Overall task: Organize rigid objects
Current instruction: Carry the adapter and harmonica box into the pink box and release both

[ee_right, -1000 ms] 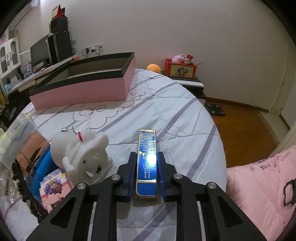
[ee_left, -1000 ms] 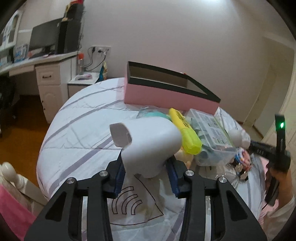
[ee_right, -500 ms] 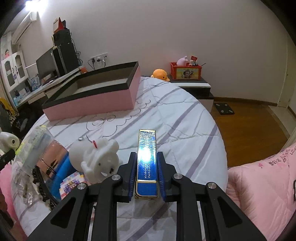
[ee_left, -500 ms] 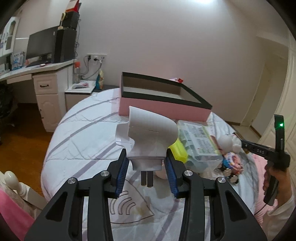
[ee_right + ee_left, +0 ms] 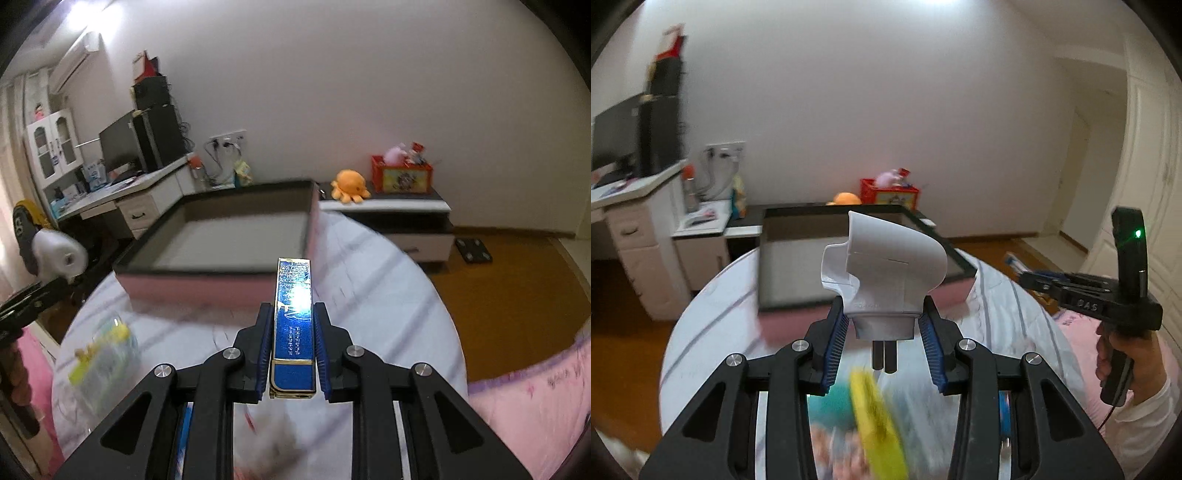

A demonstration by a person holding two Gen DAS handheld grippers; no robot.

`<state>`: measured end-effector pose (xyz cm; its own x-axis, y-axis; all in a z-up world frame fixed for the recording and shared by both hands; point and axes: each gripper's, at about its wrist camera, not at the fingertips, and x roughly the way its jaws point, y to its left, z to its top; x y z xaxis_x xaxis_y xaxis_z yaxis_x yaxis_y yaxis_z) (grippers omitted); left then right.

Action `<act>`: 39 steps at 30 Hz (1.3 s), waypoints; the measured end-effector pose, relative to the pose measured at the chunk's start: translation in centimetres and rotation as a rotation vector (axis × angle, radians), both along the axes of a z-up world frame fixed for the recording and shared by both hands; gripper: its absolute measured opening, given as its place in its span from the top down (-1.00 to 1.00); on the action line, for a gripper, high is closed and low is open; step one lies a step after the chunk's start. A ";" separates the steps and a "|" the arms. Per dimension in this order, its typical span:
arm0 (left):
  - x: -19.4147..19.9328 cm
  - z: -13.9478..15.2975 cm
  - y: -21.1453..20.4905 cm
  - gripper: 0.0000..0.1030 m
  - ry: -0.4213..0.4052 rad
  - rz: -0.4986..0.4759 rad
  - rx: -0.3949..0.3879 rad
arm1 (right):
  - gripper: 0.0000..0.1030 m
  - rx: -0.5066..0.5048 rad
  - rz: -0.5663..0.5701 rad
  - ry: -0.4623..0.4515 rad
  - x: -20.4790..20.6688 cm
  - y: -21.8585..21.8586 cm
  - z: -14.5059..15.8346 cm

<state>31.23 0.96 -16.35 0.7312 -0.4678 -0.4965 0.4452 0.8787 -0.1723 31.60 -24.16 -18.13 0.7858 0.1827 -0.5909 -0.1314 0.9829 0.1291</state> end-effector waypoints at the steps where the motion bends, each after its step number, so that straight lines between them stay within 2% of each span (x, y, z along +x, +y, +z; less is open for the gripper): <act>1: 1.6 0.2 -0.5 0.24 0.011 -0.010 0.002 | 0.59 -0.005 0.010 0.001 0.9 0.5 0.3; 5: 7.1 -0.2 -1.9 0.24 0.070 -0.025 0.022 | 0.59 -0.025 0.069 0.023 5.8 3.4 0.8; 7: 9.8 -1.1 -2.3 0.24 0.124 -0.028 0.034 | 0.59 -0.030 0.101 0.065 8.7 4.9 0.4; 10: 13.4 -2.9 -3.2 0.24 0.191 -0.005 0.094 | 0.59 -0.056 0.128 0.132 12.3 6.6 -0.9; 12: 14.8 -3.9 -3.3 0.24 0.245 -0.008 0.094 | 0.59 -0.036 0.154 0.201 14.5 7.3 -2.3; 14: 16.3 -5.2 -3.6 0.23 0.305 0.010 0.128 | 0.59 -0.035 0.159 0.241 15.7 7.7 -3.4; 16: 17.0 -5.9 -3.6 0.23 0.325 0.029 0.153 | 0.58 -0.035 0.158 0.273 16.4 7.9 -4.3; 17: 17.3 -6.3 -3.7 0.15 0.350 0.043 0.162 | 0.58 -0.026 0.159 0.291 16.7 8.0 -4.7; 18: 17.4 -6.4 -3.6 -0.18 0.357 0.062 0.163 | 0.57 -0.016 0.156 0.293 16.5 7.8 -4.7; 19: 17.4 -6.4 -3.6 -0.40 0.351 0.067 0.161 | 0.53 -0.010 0.155 0.281 16.2 7.7 -4.5; 20: 17.1 -6.1 -3.5 -0.52 0.343 0.051 0.139 | 0.43 -0.007 0.156 0.271 16.0 7.7 -4.3; 22: 16.1 -5.3 -3.0 -0.63 0.314 0.068 0.123 | -0.20 0.003 0.136 0.252 15.3 7.2 -3.5; 24: 15.1 -4.3 -2.5 -0.67 0.290 0.087 0.118 | -0.26 -0.016 0.111 0.217 14.2 6.8 -2.3; 26: 12.9 -2.5 -1.8 -0.80 0.215 0.129 0.117 | -0.30 -0.001 0.101 0.169 12.7 6.2 -0.9; 27: 11.8 -1.7 -1.4 -0.93 0.184 0.148 0.120 | -0.53 -0.001 0.090 0.134 11.5 5.9 0.1; 28: 10.4 -0.8 -1.0 -0.97 0.144 0.168 0.123 | -0.63 -0.007 0.084 0.098 10.1 5.7 1.1; 29: 8.5 0.3 -0.6 -0.99 0.089 0.200 0.127 | -0.63 -0.012 0.075 0.040 8.0 5.4 2.3; 32: 2.8 2.5 0.3 -1.00 -0.050 0.269 0.141 | -0.66 -0.025 0.058 -0.055 3.6 4.9 4.4; 33: 1.1 3.0 0.6 -1.00 -0.084 0.289 0.148 | -0.76 -0.031 0.047 -0.094 1.8 4.7 5.1; 34: -1.1 3.5 0.8 -1.00 -0.127 0.313 0.149 | -0.97 -0.043 0.033 -0.134 0.1 4.6 5.8; 38: -7.4 4.5 1.3 -1.00 -0.232 0.357 0.138 | -1.00 -0.080 -0.007 -0.286 -7.2 4.2 7.0; 39: -8.6 4.6 1.2 -1.00 -0.249 0.371 0.142 | -1.00 -0.088 -0.017 -0.300 -8.4 4.3 7.2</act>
